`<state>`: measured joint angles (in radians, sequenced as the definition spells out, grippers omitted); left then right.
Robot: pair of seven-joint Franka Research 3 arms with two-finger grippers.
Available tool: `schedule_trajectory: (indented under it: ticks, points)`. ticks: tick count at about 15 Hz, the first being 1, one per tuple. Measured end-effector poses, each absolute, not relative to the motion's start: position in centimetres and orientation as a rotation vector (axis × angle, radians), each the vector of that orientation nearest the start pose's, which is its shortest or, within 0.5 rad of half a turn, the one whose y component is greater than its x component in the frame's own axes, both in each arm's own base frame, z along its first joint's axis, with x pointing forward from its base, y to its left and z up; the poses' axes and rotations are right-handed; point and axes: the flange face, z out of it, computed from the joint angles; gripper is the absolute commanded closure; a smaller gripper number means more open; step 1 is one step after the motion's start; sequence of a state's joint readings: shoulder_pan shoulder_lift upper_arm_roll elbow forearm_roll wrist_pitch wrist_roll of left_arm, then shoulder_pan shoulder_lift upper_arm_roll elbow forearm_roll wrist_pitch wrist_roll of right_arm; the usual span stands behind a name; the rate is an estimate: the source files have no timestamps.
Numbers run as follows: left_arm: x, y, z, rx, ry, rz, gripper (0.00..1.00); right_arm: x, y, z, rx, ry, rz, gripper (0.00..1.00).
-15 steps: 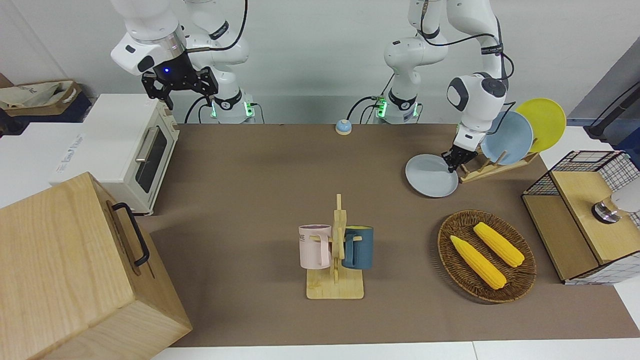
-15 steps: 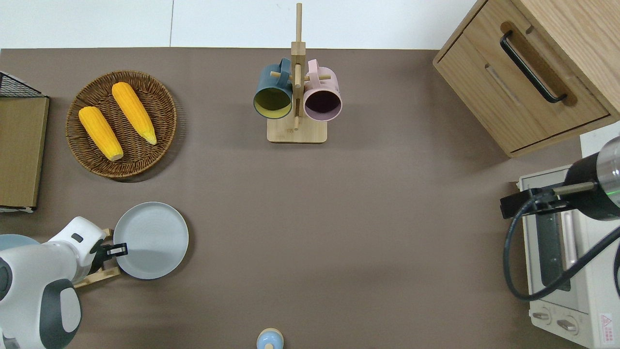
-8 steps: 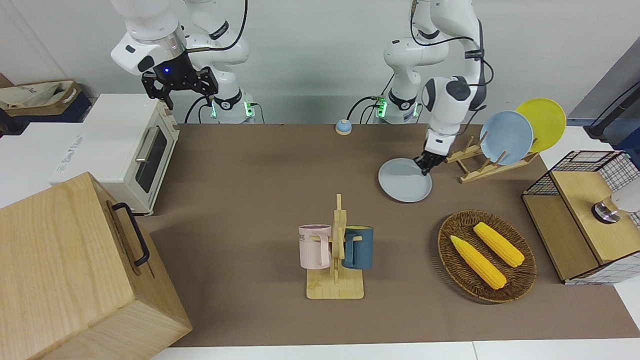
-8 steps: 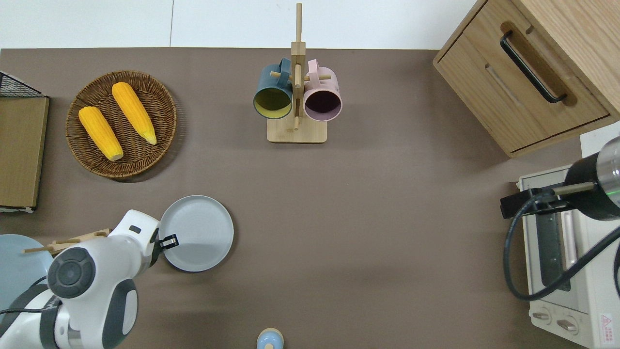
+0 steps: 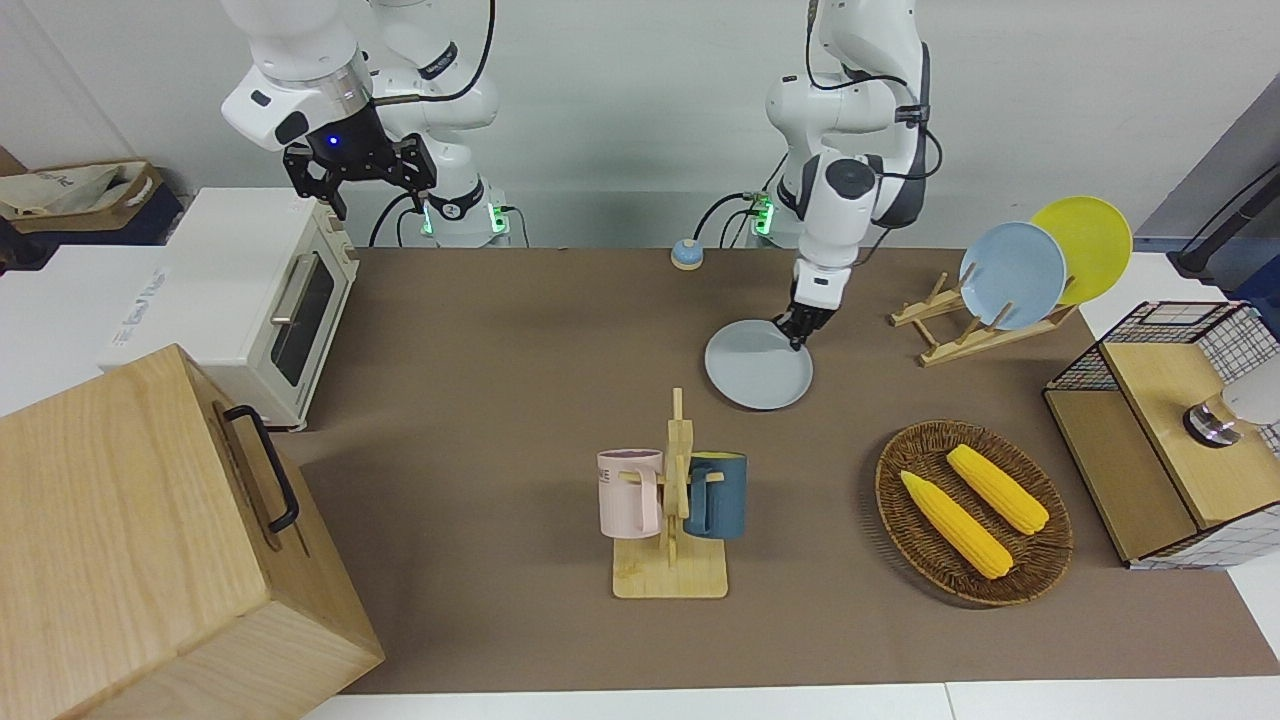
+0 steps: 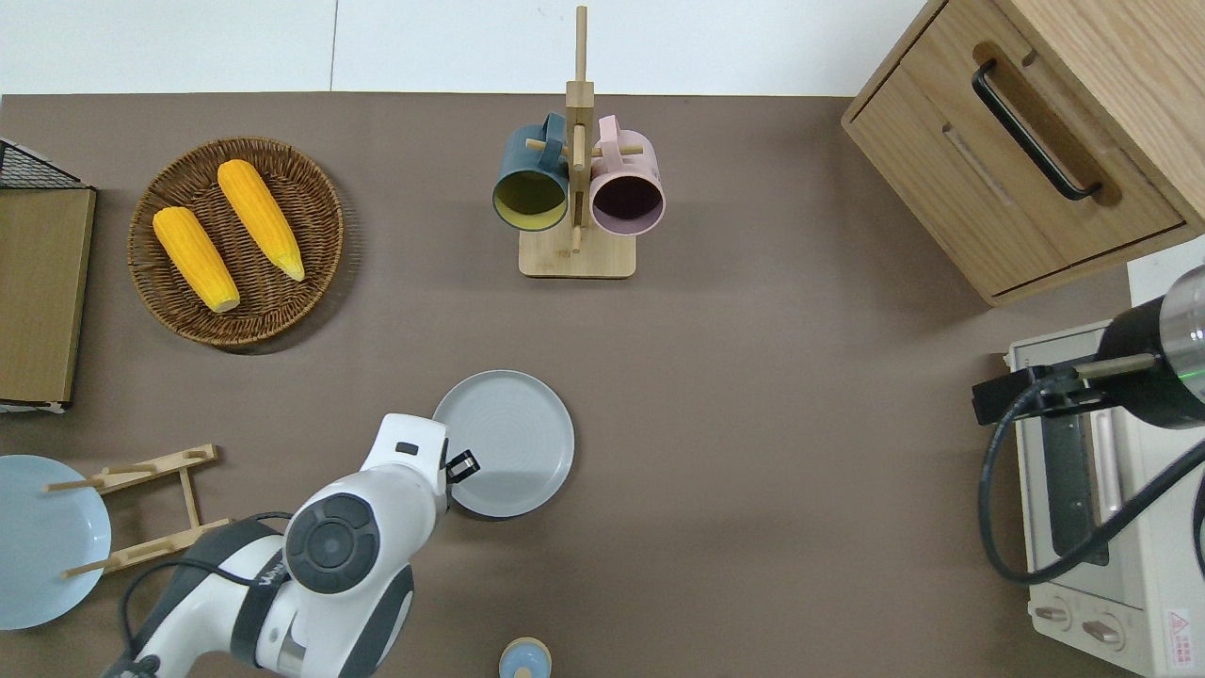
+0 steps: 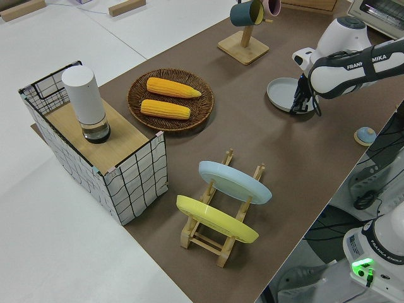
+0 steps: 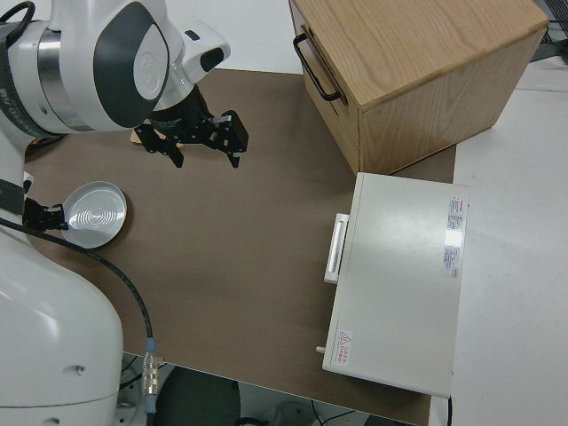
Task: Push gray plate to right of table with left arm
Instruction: 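Push the gray plate across the table toward the toaster oven with the left gripper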
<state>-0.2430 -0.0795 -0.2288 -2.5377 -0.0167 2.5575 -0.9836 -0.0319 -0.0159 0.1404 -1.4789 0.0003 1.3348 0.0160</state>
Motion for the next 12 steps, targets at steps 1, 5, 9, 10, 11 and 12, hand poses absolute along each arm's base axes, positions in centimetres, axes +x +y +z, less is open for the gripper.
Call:
schedule_trajectory:
  ticks: [1,5,9,10,11,12]
  points:
    - [40.9,-22.8,31.1,-3.090,-0.858,-0.121,1.00,52.1,5.7,65.6,-3.142,-0.145,0.201,0.017]
    - [40.2,-30.4,31.0,-3.090,-0.994,-0.087,1.00,52.1,5.7,65.6,-3.142,-0.145,0.201,0.017]
    - [39.2,-37.6,30.0,-3.060,-1.084,-0.121,1.00,52.1,5.7,65.6,-3.142,-0.145,0.201,0.017]
    - [39.2,-39.6,30.0,-3.050,-1.116,-0.164,1.00,52.1,5.7,65.6,-3.142,-0.145,0.201,0.017]
    - [39.2,-40.9,29.9,-3.045,-1.148,-0.179,1.00,52.1,5.7,65.6,-3.142,-0.145,0.201,0.017]
    - [39.3,-41.8,30.0,-3.047,-1.173,-0.178,1.00,52.1,5.7,65.6,-3.142,-0.145,0.201,0.017]
